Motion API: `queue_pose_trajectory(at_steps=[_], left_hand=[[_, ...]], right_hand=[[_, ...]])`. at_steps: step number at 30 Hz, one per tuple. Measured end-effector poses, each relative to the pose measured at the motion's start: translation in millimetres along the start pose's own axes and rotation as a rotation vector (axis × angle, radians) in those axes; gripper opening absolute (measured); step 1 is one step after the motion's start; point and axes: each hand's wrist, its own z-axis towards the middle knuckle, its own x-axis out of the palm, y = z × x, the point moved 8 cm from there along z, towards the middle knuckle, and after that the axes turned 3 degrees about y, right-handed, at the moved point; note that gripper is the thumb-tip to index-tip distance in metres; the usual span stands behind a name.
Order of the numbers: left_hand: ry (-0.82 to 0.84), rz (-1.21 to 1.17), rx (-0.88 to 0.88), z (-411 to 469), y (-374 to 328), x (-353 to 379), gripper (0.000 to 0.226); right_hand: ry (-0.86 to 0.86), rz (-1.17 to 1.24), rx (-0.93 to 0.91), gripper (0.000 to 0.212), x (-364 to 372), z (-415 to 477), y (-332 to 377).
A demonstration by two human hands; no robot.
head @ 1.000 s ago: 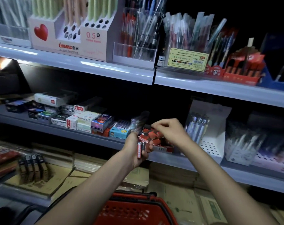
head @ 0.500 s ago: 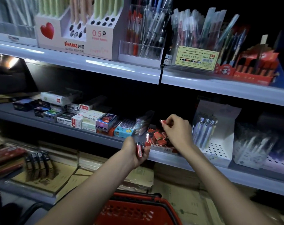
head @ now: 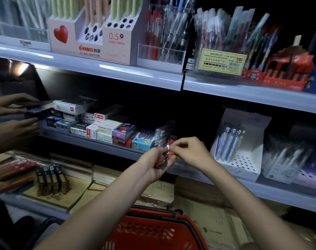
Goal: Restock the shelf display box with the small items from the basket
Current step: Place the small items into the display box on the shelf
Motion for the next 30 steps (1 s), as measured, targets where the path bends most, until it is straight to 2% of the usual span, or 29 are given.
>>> queue_pose_trajectory(at_steps=[2, 6, 10, 14, 16, 18, 22, 25, 27, 30], left_hand=[[-0.08, 0.032, 0.108, 6.0, -4.6, -3.7, 0.033], [-0.216, 0.212, 0.23, 1.0, -10.9, -11.4, 0.037], [-0.254, 0.334, 0.257, 1.2, -10.0, -17.9, 0.043], [-0.256, 0.349, 0.24, 1.3, -8.6, -20.9, 0.037], [-0.243, 0.357, 0.241, 0.6, -10.2, -19.7, 0.036], [-0.215, 0.356, 0.247, -0.8, -12.7, -16.8, 0.04], [-0.187, 0.304, 0.172, -1.5, -12.7, -20.5, 0.041], [-0.185, 0.239, 0.067, 0.1, -8.6, -31.2, 0.035], [-0.179, 0.197, 0.013, -2.2, -5.6, -36.9, 0.028], [-0.161, 0.094, -0.015, -6.7, -3.5, -38.8, 0.013]], right_hand=[[0.142, 0.203, 0.016, 0.015, 8.7, -9.8, 6.3], [0.281, 0.177, -0.077, 0.026, 4.7, -24.9, 15.8], [0.259, 0.147, -0.089, 0.02, 5.0, -26.6, 9.0], [0.264, 0.022, -0.139, 0.006, 13.1, -33.1, 12.7], [0.187, -0.124, -0.182, 0.009, 9.0, -34.9, 17.9], [0.033, -0.248, -0.223, 0.013, -2.6, -35.3, 25.9], [-0.23, -0.103, -0.15, 0.013, -36.9, -22.9, 20.1], [-0.391, -0.306, -0.165, 0.017, -56.4, -3.7, 14.0], [-0.408, -0.468, -0.141, 0.016, -55.0, 10.2, 6.0], [-0.286, -0.652, -0.081, 0.014, -32.5, 21.6, -14.9]])
